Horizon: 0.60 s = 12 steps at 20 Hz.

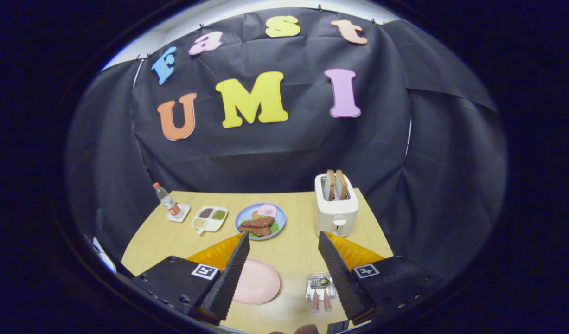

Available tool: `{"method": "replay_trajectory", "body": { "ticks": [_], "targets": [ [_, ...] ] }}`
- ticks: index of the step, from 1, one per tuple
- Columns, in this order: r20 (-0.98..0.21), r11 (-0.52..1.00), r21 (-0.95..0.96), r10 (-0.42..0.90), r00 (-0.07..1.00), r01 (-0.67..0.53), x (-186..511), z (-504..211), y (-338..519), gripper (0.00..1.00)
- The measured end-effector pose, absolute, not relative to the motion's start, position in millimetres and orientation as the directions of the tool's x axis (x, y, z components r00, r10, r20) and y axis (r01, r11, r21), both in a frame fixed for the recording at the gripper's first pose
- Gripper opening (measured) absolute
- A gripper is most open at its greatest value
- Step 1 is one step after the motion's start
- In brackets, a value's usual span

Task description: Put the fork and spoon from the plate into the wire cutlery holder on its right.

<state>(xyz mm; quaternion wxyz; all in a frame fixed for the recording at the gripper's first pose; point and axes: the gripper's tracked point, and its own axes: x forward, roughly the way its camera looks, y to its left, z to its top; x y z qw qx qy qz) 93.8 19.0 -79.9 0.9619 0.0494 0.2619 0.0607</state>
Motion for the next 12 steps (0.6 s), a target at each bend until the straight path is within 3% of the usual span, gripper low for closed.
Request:
{"method": "replay_trajectory", "body": {
  "ticks": [12],
  "targets": [
    [-0.28, 0.991, 0.135, 0.056, 0.958, -0.019, 51.8, -34.5, -8.2, 0.94]
  ]
}}
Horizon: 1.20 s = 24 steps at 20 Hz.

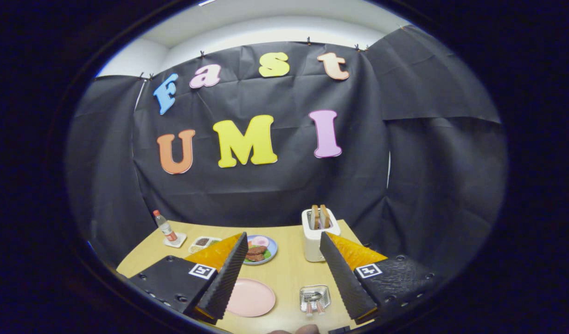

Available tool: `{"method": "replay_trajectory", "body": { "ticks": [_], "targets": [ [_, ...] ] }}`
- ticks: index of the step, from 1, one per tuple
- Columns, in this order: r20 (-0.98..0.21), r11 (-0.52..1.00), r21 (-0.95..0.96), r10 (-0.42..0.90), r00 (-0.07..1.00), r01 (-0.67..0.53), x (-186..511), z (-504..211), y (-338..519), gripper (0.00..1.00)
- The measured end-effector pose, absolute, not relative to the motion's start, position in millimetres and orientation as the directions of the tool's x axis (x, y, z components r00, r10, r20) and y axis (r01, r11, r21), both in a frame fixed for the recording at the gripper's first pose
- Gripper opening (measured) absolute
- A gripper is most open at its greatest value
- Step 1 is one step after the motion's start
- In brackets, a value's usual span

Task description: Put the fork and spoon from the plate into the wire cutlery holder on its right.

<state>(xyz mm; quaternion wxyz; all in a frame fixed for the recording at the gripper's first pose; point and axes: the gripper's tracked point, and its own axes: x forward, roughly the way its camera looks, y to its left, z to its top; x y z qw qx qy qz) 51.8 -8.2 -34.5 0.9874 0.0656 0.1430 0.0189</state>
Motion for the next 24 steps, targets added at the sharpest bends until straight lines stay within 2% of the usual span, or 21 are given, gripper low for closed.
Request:
{"method": "replay_trajectory", "body": {
  "ticks": [7, 24],
  "targets": [
    [-0.251, 0.994, 0.11, 0.023, 0.968, 0.004, 45.6, -24.3, -29.2, 0.95],
    [-0.174, 0.993, 0.12, 0.038, 0.984, -0.017, 41.0, 6.7, -39.5, 0.95]
  ]
}}
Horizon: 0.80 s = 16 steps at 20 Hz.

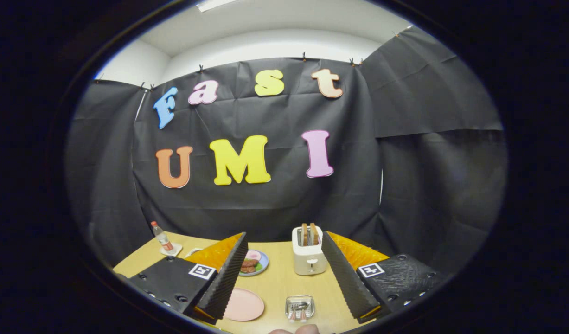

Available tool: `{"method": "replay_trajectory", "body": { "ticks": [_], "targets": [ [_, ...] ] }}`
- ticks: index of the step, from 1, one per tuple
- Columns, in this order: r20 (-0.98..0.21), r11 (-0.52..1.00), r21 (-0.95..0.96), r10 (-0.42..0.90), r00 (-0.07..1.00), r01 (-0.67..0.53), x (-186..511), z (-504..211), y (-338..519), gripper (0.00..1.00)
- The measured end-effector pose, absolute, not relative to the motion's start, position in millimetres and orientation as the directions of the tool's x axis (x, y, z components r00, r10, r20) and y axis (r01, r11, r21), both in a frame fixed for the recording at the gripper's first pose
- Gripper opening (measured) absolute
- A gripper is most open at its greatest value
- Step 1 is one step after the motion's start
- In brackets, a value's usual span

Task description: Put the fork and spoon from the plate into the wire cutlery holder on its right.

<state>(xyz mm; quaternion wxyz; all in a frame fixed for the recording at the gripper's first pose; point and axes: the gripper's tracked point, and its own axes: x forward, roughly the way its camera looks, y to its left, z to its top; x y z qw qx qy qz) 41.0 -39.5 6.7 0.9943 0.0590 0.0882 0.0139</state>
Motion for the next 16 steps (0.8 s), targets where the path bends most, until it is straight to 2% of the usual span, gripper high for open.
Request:
{"method": "replay_trajectory", "body": {
  "ticks": [10, 16],
  "targets": [
    [-0.092, 0.996, 0.093, 0.01, 0.996, -0.001, 31.5, 39.4, -63.6, 0.96],
    [-0.094, 0.994, 0.112, -0.007, 0.996, 0.017, 28.9, 40.4, -76.7, 0.96]
  ]
}}
